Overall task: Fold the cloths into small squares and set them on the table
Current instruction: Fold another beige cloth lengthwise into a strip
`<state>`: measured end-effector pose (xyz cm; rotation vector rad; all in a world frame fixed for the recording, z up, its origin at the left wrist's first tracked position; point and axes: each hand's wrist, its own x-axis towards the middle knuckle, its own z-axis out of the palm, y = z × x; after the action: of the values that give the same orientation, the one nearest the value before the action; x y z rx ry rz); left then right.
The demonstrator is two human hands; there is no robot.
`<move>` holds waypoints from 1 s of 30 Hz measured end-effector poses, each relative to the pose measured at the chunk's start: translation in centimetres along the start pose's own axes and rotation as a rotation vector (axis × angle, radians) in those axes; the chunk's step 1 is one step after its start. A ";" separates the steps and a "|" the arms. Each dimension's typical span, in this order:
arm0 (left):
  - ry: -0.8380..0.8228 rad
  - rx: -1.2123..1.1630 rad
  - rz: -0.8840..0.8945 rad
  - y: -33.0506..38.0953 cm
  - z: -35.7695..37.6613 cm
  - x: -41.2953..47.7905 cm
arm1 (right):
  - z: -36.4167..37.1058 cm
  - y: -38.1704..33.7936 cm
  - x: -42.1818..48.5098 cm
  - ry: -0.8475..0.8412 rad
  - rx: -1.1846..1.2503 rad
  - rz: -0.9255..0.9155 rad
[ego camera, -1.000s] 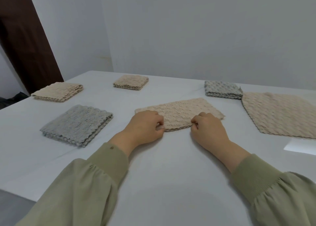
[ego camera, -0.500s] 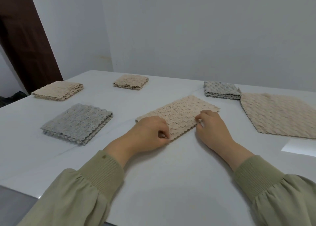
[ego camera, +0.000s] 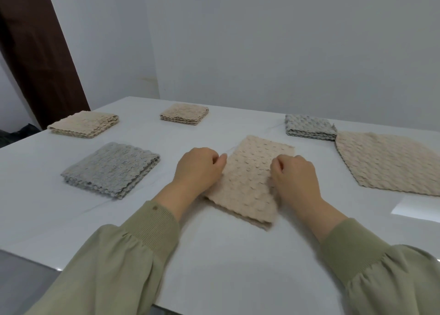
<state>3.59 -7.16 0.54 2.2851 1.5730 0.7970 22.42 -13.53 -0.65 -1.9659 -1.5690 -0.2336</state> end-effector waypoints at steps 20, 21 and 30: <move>-0.363 0.095 0.384 -1.0 1.1 -2.0 | -0.4 -0.3 -3.8 -0.510 -0.063 -0.093; -0.354 0.096 0.377 -0.7 1.0 -2.2 | -0.5 -0.3 -3.8 -0.540 -0.106 -0.099; -0.165 0.115 0.329 1.9 2.6 -1.1 | -1.2 0.9 -0.6 -0.364 -0.093 -0.096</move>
<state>6.28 -8.63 -0.95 2.6593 1.2185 0.5809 23.32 -14.79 -0.28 -2.0943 -1.9137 0.0164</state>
